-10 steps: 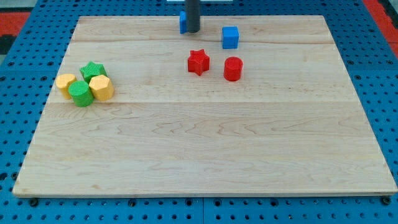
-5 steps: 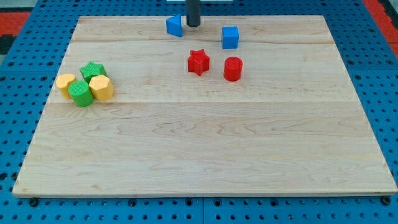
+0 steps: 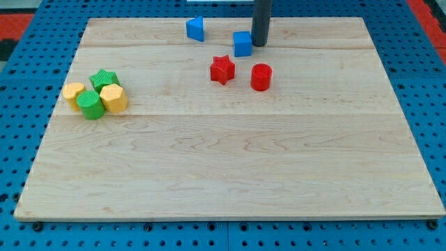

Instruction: Push the red star into the blue blocks

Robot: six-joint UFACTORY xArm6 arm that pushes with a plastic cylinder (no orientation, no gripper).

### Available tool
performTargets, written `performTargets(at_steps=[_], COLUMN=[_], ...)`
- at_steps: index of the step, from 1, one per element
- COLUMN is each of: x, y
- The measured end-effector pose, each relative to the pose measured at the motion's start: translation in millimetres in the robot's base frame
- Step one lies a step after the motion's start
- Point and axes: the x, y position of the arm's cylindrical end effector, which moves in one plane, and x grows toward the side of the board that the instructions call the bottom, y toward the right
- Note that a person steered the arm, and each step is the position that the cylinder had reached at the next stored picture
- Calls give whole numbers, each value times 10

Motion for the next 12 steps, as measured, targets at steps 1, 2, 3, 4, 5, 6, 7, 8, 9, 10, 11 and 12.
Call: performTargets(at_steps=[1, 2, 3, 4, 5, 6, 7, 8, 9, 10, 11, 12], x=[191, 130, 41, 163, 324, 596, 897, 560, 269, 445, 436, 204], y=[-85, -636, -774, -672, 26, -134, -378, -1313, -1745, -1668, -2454, -1929])
